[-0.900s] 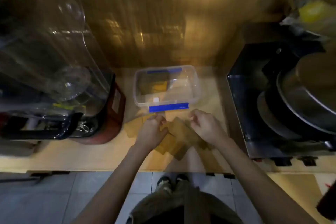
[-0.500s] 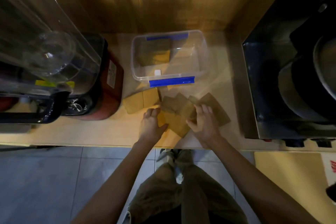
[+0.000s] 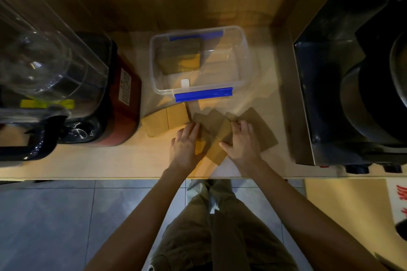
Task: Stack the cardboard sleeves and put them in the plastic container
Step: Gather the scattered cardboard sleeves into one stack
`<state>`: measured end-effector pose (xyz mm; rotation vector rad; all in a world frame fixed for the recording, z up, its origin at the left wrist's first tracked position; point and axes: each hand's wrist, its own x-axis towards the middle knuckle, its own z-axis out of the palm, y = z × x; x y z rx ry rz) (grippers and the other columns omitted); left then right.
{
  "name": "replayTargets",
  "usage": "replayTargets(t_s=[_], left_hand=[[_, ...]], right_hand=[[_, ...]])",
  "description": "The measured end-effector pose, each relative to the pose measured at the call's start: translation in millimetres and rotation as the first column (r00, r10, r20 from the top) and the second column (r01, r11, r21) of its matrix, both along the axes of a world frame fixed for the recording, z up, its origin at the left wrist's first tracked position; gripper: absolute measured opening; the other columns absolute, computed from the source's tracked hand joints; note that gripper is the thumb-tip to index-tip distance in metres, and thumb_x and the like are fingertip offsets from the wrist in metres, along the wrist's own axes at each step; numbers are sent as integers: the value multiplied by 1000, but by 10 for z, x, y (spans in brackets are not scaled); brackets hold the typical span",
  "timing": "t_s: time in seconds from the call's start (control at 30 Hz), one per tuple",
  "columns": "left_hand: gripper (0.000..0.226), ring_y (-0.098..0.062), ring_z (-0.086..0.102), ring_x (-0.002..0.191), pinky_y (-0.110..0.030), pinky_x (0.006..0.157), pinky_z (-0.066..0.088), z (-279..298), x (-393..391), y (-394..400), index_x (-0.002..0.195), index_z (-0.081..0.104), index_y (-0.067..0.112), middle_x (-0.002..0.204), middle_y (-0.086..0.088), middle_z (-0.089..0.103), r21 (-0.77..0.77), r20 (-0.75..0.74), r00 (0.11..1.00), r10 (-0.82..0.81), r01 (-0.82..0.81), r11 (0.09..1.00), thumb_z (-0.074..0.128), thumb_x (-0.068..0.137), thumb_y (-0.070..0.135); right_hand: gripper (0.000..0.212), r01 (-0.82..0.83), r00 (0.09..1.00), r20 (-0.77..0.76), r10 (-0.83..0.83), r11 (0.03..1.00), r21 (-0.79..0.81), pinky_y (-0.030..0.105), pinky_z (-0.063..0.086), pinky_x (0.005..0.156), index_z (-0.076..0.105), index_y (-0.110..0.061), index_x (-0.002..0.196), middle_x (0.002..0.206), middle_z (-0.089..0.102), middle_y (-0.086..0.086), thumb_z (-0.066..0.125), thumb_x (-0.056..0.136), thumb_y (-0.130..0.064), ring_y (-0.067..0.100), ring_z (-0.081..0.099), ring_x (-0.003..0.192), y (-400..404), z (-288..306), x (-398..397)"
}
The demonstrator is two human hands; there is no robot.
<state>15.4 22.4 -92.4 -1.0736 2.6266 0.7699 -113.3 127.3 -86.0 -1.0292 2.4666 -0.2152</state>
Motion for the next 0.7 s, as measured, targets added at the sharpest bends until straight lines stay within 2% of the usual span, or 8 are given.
replayTargets(t_s=[0.13,0.23,0.3,0.37,0.4,0.47,0.57,0.7], left_hand=[[81,-26,29,134,-45,107,33,8,12,9,141,23,20,150,-5,29,22,-62,997,49,-48,999,69,75,32],[72,-26,40,126,-40,102,39,24,23,42,136,35,16,140,-9,44,178,-209,943,257,-222,959,71,74,28],[62,-24,48,119,-37,98,43,111,-4,46,132,41,16,132,-9,52,572,-248,763,597,-382,726,69,77,30],[57,-22,54,113,-35,91,45,228,-20,15,129,45,17,125,-8,57,920,-49,487,872,-317,228,60,80,41],[56,-20,57,104,-34,85,44,248,-1,-12,127,47,17,116,-6,60,975,77,393,916,-220,13,53,81,49],[65,-18,59,87,-33,80,43,278,69,-65,119,53,18,99,-4,64,968,239,331,913,-9,-251,43,75,65],[89,-27,55,110,-43,99,37,276,170,-102,130,45,19,120,-9,61,899,284,431,856,190,-394,35,66,79],[93,-29,49,123,-51,101,39,355,234,-102,137,39,21,133,-10,53,859,289,514,808,233,-456,25,68,83]], right_hand=[[59,39,999,36,-39,999,-12,37,39,96,42,-8,123,124,45,14,63,78,-40,27,39,115,-18,10,-8],[62,115,988,114,-105,989,-91,38,40,98,43,-9,124,125,44,14,68,75,-38,27,37,118,-55,117,0],[65,199,964,219,-150,954,-225,37,39,98,45,-10,125,125,44,13,72,71,-36,26,37,119,-107,260,34],[66,270,931,327,-161,907,-323,34,38,97,48,-12,123,123,46,10,75,68,-35,24,39,119,-189,418,102],[66,287,918,367,-150,890,-354,35,40,98,50,-14,123,122,47,9,76,66,-35,23,42,118,-228,483,146],[67,255,909,409,-82,886,-388,35,42,96,51,-16,123,123,48,5,77,64,-35,20,44,117,-286,576,234],[70,95,920,386,71,914,-394,30,37,95,50,-16,125,120,47,6,78,63,-32,19,40,115,-301,642,291],[72,-159,914,309,264,931,-328,25,26,97,46,-16,128,121,45,8,76,64,-30,22,35,117,-280,633,268]])
